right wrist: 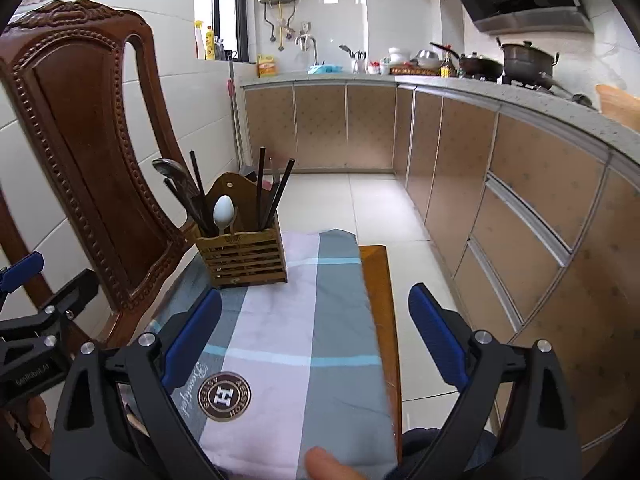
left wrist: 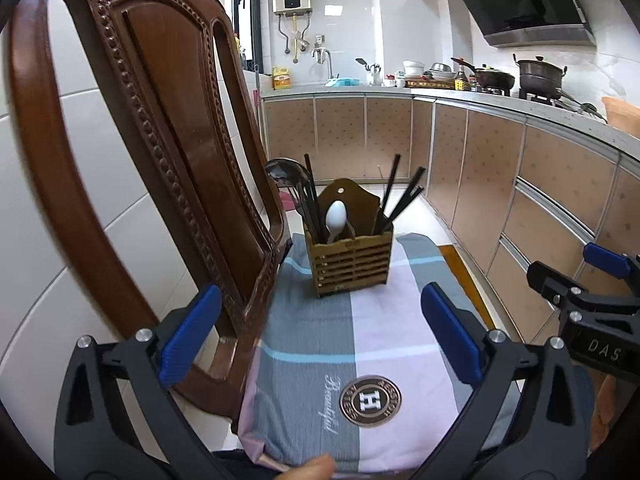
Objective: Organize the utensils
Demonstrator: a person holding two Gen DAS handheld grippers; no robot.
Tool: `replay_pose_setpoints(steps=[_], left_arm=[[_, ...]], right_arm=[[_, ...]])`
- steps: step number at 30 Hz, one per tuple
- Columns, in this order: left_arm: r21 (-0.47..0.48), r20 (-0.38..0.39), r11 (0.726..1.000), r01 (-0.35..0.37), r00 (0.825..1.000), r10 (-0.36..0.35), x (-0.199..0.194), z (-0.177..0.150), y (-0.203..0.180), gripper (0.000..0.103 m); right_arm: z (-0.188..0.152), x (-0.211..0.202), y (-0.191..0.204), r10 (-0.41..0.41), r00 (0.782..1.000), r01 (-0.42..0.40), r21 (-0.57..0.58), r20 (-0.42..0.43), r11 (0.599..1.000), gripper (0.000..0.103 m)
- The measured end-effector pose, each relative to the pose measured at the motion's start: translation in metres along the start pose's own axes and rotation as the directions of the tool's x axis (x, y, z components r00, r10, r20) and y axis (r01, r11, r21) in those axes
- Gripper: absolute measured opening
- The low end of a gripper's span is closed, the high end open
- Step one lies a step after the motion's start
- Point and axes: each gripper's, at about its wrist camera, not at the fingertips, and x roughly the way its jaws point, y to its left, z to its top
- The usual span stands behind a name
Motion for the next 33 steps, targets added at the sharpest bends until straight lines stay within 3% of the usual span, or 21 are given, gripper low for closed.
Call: replay_pose_setpoints(steps=[5,14,33], left_arm=[[-0.021,0.001,1.0,-0.001,1.0,0.001,-0.022,-0.011,0.001,0.099],[-0.022,0.028,1.0,-0.009,1.0,0.009,-0.051,-0.015,0.001,0.099],[-0.021,0.043,1.0,-0.011,0.999,0.012,-0.063,-0.014,0.003,0.099]], right_arm=[[-0.016,-0.025,0.008,-0.02,1.0,0.02,-0.028,0.02,0.999,0.099],[-0.023,-0.065,0.013,-0.015,0.997,0.019,-0.049,0.079,0.999,0.1],[-0.021,-0.08,0.02,-0.027,0.994,0.034,-0.06,0.11,0.998,0.1]])
